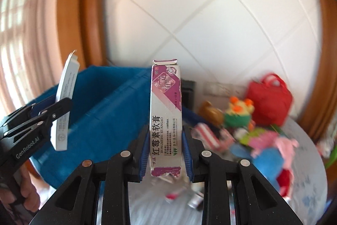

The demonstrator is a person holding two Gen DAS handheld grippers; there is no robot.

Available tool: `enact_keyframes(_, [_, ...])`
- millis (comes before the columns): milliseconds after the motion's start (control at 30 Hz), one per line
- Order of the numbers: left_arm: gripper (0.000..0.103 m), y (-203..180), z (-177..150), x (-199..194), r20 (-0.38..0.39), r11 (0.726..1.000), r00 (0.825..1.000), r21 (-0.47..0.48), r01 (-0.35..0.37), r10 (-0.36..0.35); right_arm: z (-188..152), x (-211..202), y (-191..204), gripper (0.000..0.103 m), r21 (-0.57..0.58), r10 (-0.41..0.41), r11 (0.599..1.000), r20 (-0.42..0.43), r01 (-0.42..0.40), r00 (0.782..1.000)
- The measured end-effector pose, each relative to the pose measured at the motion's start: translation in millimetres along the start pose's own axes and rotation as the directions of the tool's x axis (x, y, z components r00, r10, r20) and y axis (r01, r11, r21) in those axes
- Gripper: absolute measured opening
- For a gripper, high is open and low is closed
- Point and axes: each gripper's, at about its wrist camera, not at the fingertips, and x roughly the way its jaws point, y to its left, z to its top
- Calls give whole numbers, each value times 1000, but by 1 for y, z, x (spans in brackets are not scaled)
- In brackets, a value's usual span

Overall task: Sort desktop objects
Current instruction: 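Carry the leaflet and ointment box over the blue crate, then open both grippers to drop the leaflet and ointment box into the crate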

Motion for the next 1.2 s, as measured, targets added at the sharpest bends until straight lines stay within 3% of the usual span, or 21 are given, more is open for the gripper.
enact_keyframes(167, [34, 73, 18, -1, -1, 988, 988, -31, -151, 151, 28, 47, 82, 28, -75, 66, 995, -22, -67, 998])
enact_keyframes(367, [34, 152, 2, 32, -155, 963, 955, -57, -264, 253, 42, 106, 173, 28, -206, 7, 978, -73, -22, 997])
enact_keyframes(500, [34, 185, -9, 53, -233, 958, 939, -69, -277, 254, 41, 130, 208, 28, -273, -37, 962, -106, 7, 994])
enact_keyframes(633, [34, 198, -13, 64, -263, 959, 932, -67, -275, 249, 34, 133, 221, 28, -315, -89, 948, -116, 48, 989])
enact_keyframes(967, [34, 197, -16, 57, -260, 971, 941, -44, -235, 216, 27, 139, 231, 30, -352, -166, 928, -102, 120, 981])
enact_keyframes(1000, [35, 198, -16, 56, -261, 971, 941, -42, -235, 216, 27, 138, 231, 38, -352, -171, 927, -98, 127, 980])
enact_keyframes(1100, [38, 193, -18, 51, -259, 970, 940, -31, -240, 224, 25, 134, 230, 77, -357, -182, 923, -78, 143, 980])
enact_keyframes(1200, [42, 197, -22, 48, -251, 968, 940, -31, -248, 232, 23, 128, 231, 83, -362, -191, 918, -54, 159, 980])
